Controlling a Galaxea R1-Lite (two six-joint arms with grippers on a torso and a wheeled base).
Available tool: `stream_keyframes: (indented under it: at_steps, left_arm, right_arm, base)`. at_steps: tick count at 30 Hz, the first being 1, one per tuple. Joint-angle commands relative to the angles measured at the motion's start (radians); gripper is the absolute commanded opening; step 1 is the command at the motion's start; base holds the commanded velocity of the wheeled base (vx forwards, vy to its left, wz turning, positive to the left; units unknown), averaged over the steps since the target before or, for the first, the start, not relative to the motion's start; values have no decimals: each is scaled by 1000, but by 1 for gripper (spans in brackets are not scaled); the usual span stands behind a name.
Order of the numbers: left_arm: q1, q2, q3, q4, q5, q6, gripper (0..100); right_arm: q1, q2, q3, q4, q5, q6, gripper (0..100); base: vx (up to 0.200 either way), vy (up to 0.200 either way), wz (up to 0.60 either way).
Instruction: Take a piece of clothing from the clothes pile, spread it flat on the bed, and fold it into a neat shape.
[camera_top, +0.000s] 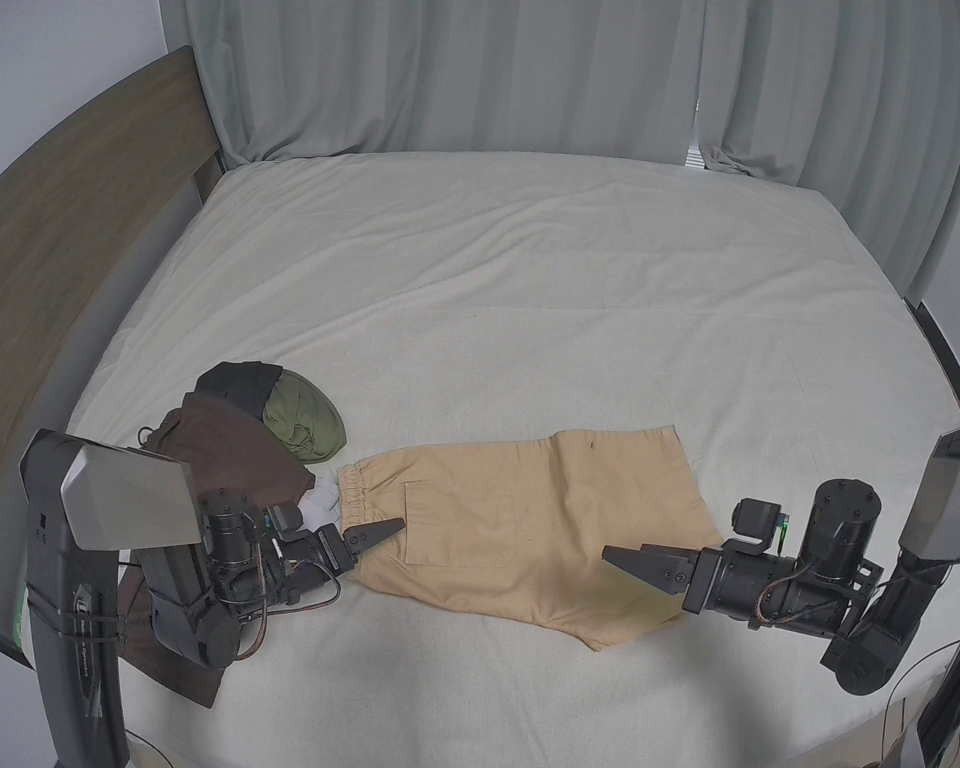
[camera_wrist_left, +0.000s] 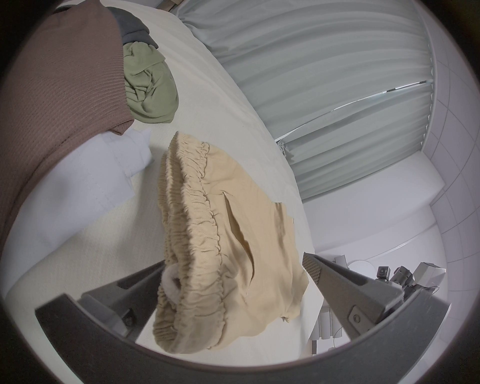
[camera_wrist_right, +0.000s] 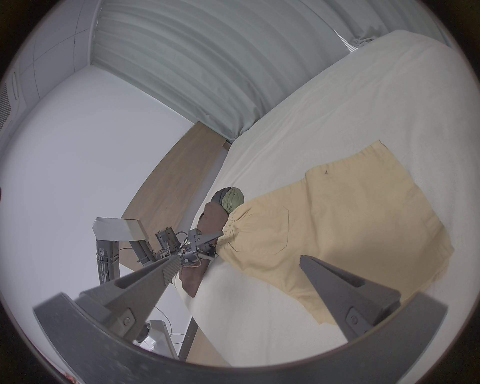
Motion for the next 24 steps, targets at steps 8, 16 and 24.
stream_keyframes:
  at_steps: [8,16,24]
  left_arm:
    - [-7,46,-17,-3,12,-1,0]
    - [-6,52,-13,-3,5,-15,0]
    - [-13,15,62,-4,11,-26,0]
  right_arm:
    - [1,1,0,0,0,1,100]
    - [3,3,3,0,0,1,100]
    - [0,10,6,0,1,1,100]
  base:
    - [0,0,0]
    - [0,0,0]
    - [0,0,0]
